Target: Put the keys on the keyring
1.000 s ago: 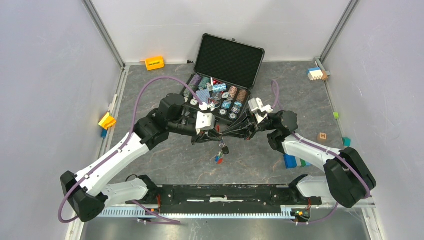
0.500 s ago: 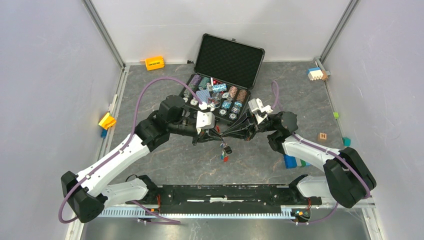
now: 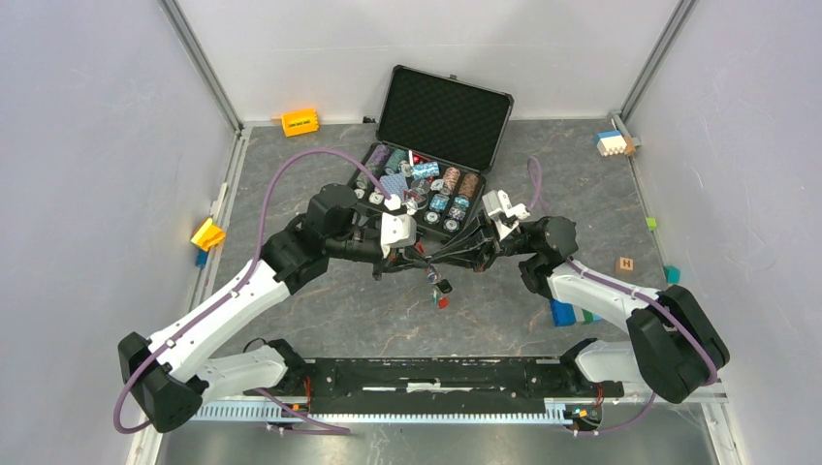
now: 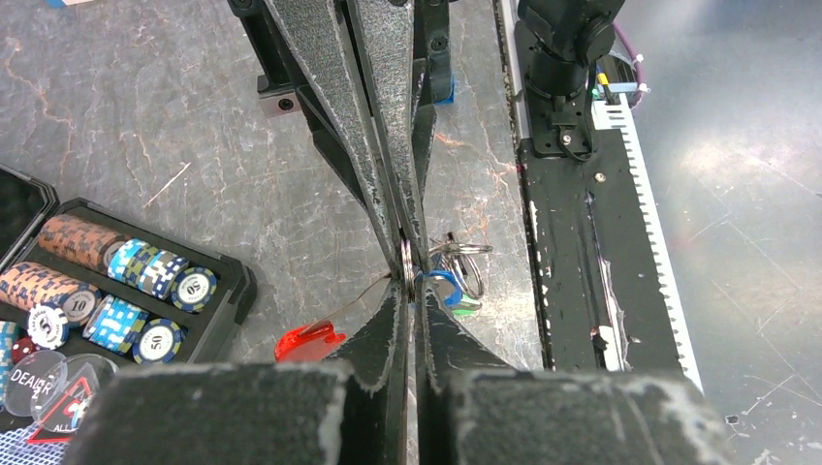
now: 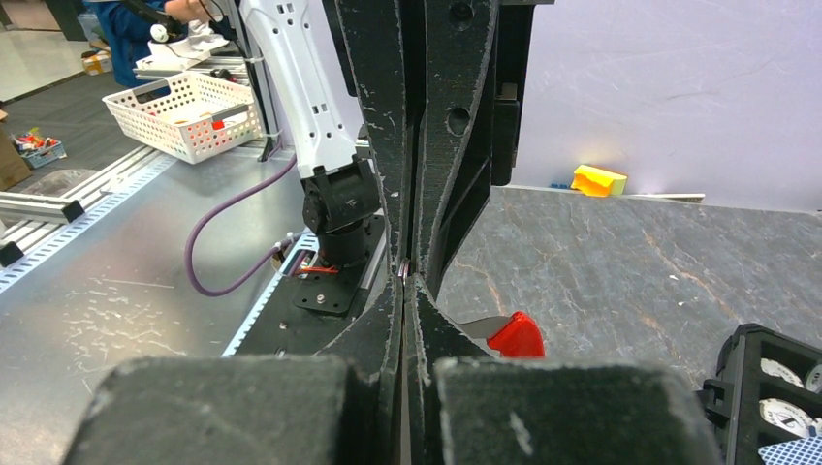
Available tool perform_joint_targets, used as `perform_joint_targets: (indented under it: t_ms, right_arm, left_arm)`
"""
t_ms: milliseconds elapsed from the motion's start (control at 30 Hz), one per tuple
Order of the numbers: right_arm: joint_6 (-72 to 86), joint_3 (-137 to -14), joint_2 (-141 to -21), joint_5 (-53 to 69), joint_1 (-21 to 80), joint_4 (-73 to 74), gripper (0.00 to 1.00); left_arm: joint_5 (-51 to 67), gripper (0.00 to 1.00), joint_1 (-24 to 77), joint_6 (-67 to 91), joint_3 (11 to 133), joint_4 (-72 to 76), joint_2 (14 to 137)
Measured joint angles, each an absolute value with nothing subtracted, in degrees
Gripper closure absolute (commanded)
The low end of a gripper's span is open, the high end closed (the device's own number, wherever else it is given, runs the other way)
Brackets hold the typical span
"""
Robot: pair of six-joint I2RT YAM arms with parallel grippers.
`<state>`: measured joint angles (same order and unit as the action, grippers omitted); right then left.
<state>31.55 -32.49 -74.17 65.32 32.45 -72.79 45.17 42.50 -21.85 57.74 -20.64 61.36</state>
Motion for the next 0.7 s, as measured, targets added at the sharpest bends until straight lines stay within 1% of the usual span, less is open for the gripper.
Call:
perform_joint_targets:
  t_ms: [100,233,300,467,700]
  right_arm:
    - [31.0,-32.5,-74.1,65.1,32.4,-72.6,1.00]
    - [30.5,-32.5,-73.9,64.2,32.4,-72.2,1.00]
    - [30.3,-32.5,-73.8,63.9,32.3,-72.2,1.00]
    - [30.2,-32.5,-73.8,63.5,32.0,-72.0,1.00]
    - [30.2,-32.4,-73.8,63.3,31.8,-72.0,1.00]
  left_arm:
    - [44.7,0.97,42.5,-21.8,57.7,-20.6,61.2]
    - [43.9,0.81,42.5,-21.8,57.7,-20.2,61.0]
    - [43.8,0.78,42.5,-21.8,57.7,-19.9,61.0]
    - [43.6,0.79,42.5,-21.3,57.7,-19.4,61.0]
    - [43.5,0.84,42.5,-21.0,57.7,-19.1,61.0]
